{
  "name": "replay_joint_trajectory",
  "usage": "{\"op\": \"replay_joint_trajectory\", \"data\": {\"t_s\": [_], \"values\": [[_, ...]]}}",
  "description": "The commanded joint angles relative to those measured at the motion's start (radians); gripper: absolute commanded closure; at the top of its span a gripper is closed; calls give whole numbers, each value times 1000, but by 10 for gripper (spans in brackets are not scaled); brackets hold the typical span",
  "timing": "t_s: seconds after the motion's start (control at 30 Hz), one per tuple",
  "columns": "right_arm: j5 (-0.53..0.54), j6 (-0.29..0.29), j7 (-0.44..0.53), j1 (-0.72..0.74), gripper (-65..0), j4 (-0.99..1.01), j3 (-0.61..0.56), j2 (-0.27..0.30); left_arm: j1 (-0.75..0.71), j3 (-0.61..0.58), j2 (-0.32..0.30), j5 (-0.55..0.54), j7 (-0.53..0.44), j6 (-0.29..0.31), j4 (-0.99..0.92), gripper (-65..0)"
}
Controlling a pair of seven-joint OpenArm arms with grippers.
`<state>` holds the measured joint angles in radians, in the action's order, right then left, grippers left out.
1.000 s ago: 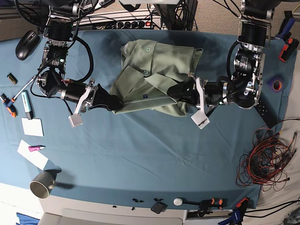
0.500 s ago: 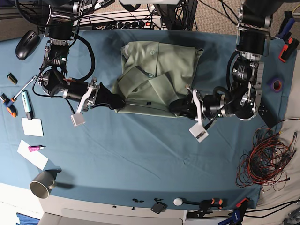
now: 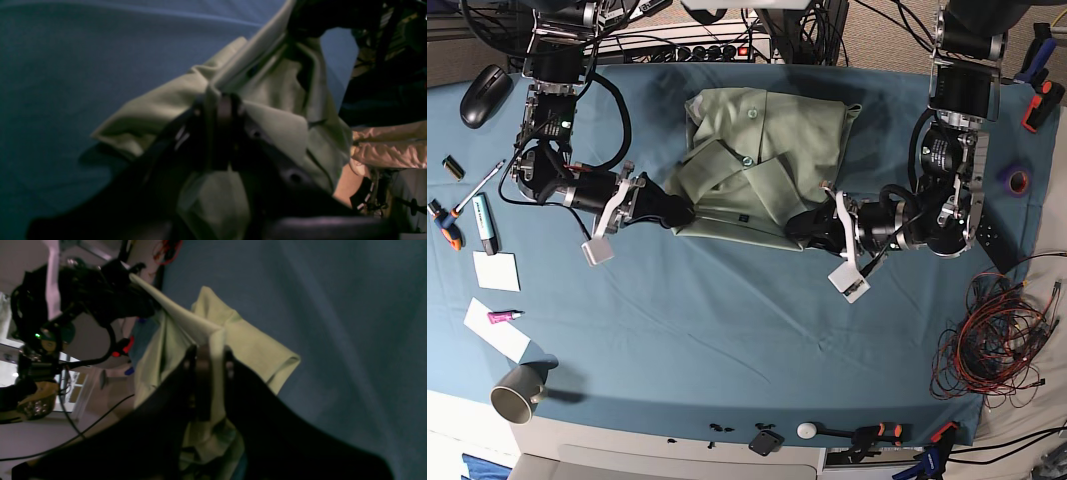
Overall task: Fold the T-shirt properly
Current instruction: 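Tuck and flatten the bundle's edges inward with both grippers, then release the bundle and raise the right gripper away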
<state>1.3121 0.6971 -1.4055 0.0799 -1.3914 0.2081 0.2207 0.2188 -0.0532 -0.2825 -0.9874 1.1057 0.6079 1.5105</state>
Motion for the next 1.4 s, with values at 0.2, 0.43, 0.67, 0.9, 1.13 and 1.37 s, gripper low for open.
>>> {"op": "replay_joint_trajectory", "data": {"t_s": [0.2,0.43,0.67,0.9,1.13,1.37], "values": [[-8,1,9,17,-78,-14,7,21,25,10,-14,50,-34,-8,13,-166],[-141,1,9,18,-237,-14,10,21,26,10,-14,106,-60,-43,13,-296],[-142,1,9,61,-236,-15,10,26,31,13,-14,105,-60,-42,19,-294],[-143,1,9,160,-236,-15,10,26,31,13,-14,101,-47,-42,59,-294],[-105,1,9,239,-236,-15,10,25,22,13,-14,-31,19,41,155,-139],[171,1,9,158,-115,-51,10,-16,-71,13,-14,-357,182,90,235,0]]}}
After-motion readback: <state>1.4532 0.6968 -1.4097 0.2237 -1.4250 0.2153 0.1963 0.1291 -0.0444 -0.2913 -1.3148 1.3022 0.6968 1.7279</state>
